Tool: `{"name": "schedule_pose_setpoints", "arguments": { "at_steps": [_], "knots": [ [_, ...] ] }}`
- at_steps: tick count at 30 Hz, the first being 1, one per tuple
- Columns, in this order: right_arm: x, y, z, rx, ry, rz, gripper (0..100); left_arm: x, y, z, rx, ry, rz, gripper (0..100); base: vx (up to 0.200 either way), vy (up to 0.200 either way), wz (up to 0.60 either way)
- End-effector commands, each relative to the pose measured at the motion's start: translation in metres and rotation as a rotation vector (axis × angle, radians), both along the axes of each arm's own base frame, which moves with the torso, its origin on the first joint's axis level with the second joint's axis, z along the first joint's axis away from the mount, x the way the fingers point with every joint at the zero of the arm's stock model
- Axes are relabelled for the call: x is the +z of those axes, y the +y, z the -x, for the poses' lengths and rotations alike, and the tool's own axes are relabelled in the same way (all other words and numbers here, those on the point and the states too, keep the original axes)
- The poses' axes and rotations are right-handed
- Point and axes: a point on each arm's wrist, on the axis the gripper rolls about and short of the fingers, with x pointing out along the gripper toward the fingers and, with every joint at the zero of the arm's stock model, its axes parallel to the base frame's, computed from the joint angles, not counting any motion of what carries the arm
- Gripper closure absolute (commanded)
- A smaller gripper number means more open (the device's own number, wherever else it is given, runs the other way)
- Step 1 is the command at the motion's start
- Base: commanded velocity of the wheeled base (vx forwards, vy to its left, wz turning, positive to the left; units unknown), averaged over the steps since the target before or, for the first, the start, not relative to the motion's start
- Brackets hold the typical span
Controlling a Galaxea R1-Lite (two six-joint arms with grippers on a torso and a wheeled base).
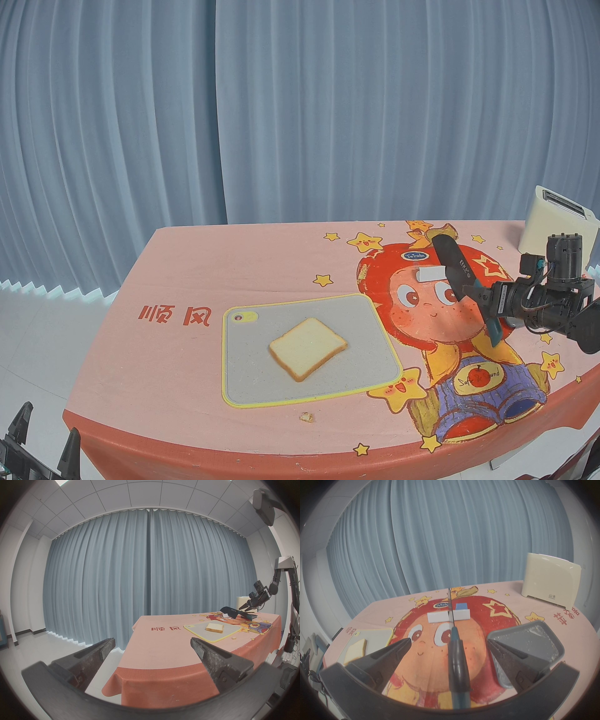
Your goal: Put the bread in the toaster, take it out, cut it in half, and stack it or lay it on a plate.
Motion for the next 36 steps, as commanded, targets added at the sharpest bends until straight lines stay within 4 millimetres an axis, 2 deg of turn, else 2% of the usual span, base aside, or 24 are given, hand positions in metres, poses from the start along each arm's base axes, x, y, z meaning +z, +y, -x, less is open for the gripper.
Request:
{"name": "schedule_pose_setpoints", "arguments": {
  "at_steps": [1, 17, 34, 35, 36],
  "knots": [
    [-0.013, 0.000, -0.008, -0.005, 0.015, -0.001, 0, -0.005, 0.000, -0.001, 0.002, 0.012, 0.000, 0, 0.000, 0.000, 0.00],
    [-0.033, 0.001, -0.028, -0.008, 0.006, 0.007, 0, -0.005, 0.000, -0.001, 0.001, 0.012, 0.000, 0, 0.000, 0.000, 0.00],
    [-0.035, 0.003, -0.027, -0.002, 0.004, 0.007, 0, -0.005, 0.000, -0.001, 0.001, 0.012, 0.000, 0, 0.000, 0.000, 0.00],
    [-0.035, 0.003, -0.026, -0.002, 0.006, 0.007, 100, -0.005, 0.000, -0.001, 0.001, 0.012, 0.000, 0, 0.000, 0.000, 0.00],
    [-0.035, 0.003, -0.026, -0.002, 0.007, 0.008, 100, -0.005, 0.000, -0.001, 0.001, 0.012, 0.000, 0, 0.000, 0.000, 0.00]
  ]
}}
